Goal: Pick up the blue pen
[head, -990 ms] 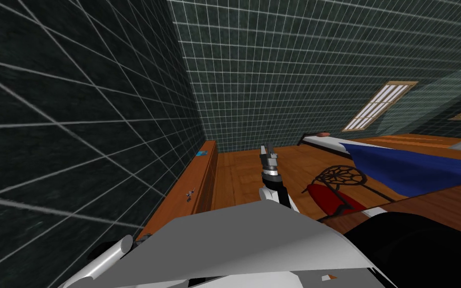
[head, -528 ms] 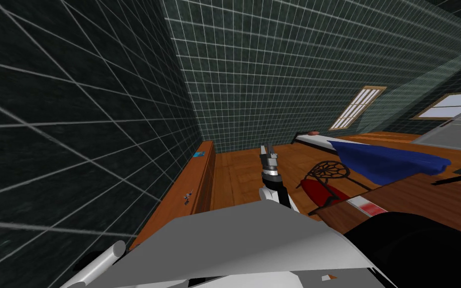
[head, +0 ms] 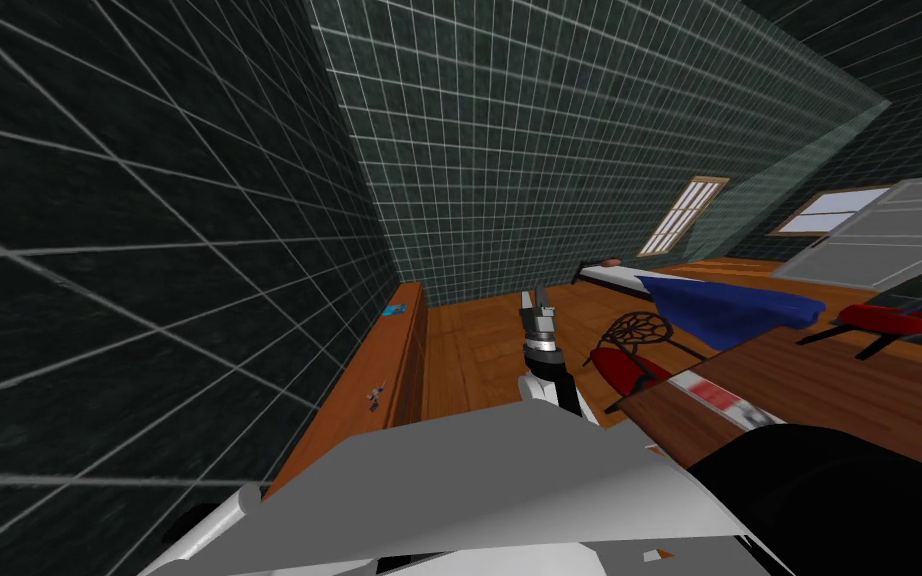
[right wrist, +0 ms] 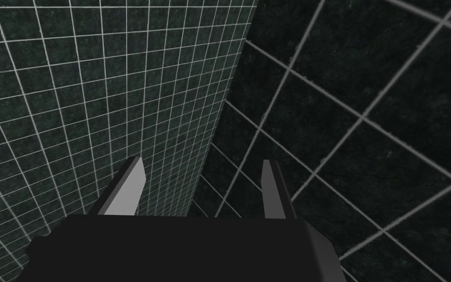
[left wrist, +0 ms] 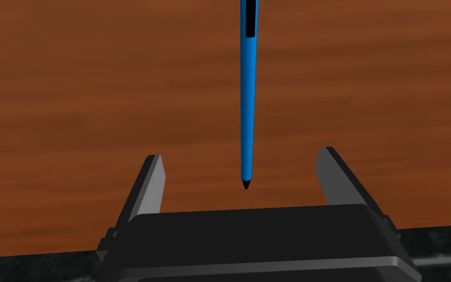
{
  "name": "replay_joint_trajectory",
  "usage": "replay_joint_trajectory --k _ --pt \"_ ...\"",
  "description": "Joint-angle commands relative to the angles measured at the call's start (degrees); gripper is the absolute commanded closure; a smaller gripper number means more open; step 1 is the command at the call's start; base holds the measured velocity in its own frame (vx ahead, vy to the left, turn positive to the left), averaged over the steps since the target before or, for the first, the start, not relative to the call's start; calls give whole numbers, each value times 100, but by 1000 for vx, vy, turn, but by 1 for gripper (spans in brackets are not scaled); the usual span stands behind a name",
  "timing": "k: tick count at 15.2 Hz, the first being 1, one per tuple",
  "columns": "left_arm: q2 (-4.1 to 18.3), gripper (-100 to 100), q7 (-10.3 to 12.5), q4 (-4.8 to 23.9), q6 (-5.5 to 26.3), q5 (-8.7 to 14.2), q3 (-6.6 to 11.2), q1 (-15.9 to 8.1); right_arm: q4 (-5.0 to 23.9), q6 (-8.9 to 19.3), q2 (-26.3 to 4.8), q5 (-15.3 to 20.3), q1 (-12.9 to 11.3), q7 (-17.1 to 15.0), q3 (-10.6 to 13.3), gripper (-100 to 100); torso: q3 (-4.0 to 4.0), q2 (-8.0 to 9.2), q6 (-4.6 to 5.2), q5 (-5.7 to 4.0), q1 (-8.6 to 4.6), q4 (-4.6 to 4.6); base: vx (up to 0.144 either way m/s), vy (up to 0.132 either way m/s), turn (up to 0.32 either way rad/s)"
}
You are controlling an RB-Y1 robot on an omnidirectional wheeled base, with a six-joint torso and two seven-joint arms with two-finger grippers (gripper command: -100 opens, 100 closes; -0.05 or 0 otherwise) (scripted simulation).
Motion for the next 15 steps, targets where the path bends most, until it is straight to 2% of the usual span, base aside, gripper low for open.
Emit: replay_joint_trajectory --k 1,2,3,7,8,10,11,12,15 --pt "-124 -100 164 13 -105 -136 -23 -32 0 0 0 0 0 0 0 0 0 0 0 0 0 0 -48 94 -53" --pt "-54 -100 94 -44 -35 -74 -13 12 0 0 0 0 0 0 0 0 0 -1 0 1 2 0 -27 51 -24" --pt "-66 100 135 -60 -45 -92 -17 16 0 0 0 0 0 0 0 0 -3 -6 -1 -1 -7 -1 -10 20 -4" --pt "-64 100 138 -58 -46 -91 -17 17 0 0 1 0 1 0 1 0 -11 -21 -1 -8 -34 -4 0 0 0" --pt "106 100 -47 -96 90 90 2 64 0 0 1 0 1 0 1 0 -12 -21 -1 -8 -35 -4 25 -59 81" --pt "221 100 -152 -150 188 202 15 113 0 0 2 0 2 0 1 0 -19 -35 -3 -14 -68 -7 62 -113 105" --pt "127 100 -69 -78 87 119 5 63 0 0 2 0 2 0 1 0 -24 -43 -2 -17 -78 -9 43 -68 48" --pt "162 -100 -119 -51 155 129 -13 85 0 0 2 0 2 0 1 0 -24 -42 -1 -16 -71 -9 46 -108 18" --pt "226 -100 -180 45 359 100 -103 181 0 -1 2 0 3 0 2 0 -38 -69 -2 -20 -92 -14 137 -118 51"
